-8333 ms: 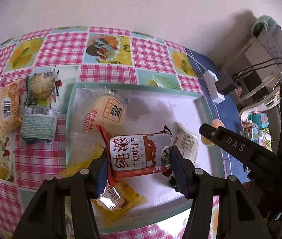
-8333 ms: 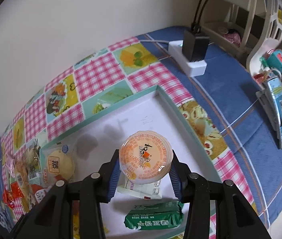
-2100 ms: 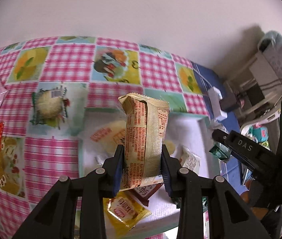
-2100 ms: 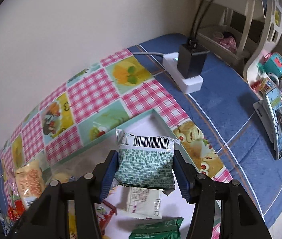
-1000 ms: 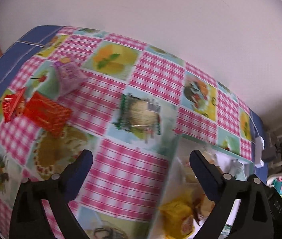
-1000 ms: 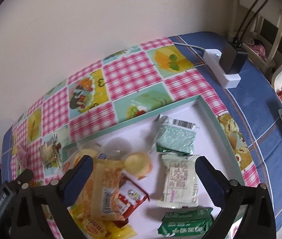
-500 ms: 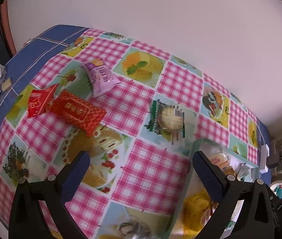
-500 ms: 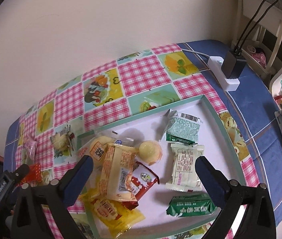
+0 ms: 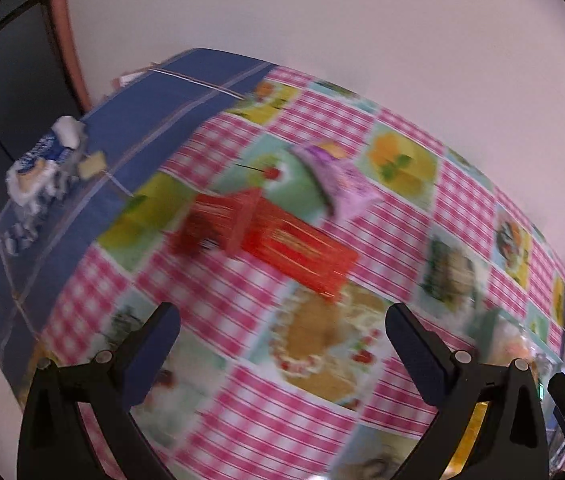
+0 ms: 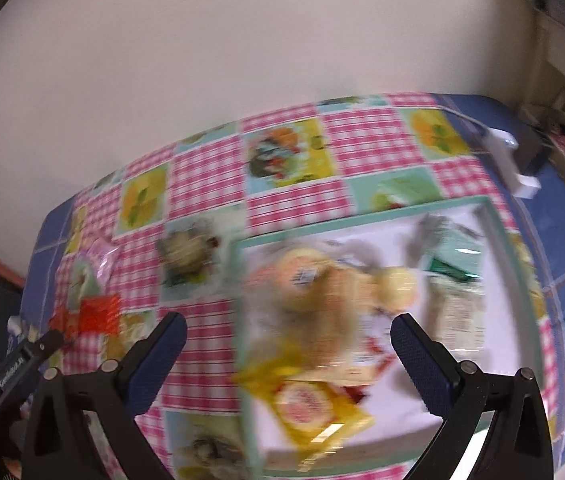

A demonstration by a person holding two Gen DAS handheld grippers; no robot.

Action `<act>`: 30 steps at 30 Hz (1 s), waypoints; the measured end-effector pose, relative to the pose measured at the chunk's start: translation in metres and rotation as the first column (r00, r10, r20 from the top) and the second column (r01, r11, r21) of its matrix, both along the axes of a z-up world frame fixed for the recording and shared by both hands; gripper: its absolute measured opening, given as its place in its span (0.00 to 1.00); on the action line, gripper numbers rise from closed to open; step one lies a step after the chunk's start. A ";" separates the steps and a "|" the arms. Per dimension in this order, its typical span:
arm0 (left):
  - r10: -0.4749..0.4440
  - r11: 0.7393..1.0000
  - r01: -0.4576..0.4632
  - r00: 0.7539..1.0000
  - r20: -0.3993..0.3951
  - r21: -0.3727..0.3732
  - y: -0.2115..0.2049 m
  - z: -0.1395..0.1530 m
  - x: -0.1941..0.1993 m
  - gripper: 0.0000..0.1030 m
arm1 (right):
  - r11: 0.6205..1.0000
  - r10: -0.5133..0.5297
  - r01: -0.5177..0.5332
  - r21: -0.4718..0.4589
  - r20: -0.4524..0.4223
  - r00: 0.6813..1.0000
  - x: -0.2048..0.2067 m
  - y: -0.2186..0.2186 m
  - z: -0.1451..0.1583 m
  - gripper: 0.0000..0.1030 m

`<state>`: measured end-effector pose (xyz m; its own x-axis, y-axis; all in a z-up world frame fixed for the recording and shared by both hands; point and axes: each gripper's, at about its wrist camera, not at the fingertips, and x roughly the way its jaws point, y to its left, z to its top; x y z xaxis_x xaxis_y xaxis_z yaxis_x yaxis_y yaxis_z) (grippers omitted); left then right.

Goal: Organize snacks
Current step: 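Move both open tools back over the remaining red packets, then grasp the Rich KISS packet with the left tool while the right grasps the gold-print packet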

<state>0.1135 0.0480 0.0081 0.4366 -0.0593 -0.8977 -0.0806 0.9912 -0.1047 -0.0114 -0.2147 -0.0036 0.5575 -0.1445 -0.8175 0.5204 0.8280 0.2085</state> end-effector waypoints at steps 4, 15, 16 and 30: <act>0.027 1.000 -0.027 1.000 -0.013 -0.008 0.025 -0.005 0.008 0.99 | 0.997 0.076 -0.076 -0.006 -0.009 0.997 0.023 0.036 -0.007 1.00; 0.020 0.995 -0.026 0.997 -0.069 -0.099 0.058 -0.026 0.033 0.99 | 0.973 0.231 -0.231 -0.009 -0.013 0.973 0.068 0.099 -0.026 1.00; 0.008 0.996 -0.014 0.997 -0.073 -0.087 0.060 -0.028 0.035 0.99 | 0.970 0.242 -0.242 -0.014 -0.013 0.970 0.071 0.102 -0.028 1.00; -0.098 0.982 0.079 0.989 -0.109 -0.172 0.099 -0.050 0.082 0.99 | 0.888 0.450 -0.455 -0.067 -0.079 0.890 0.147 0.166 -0.063 1.00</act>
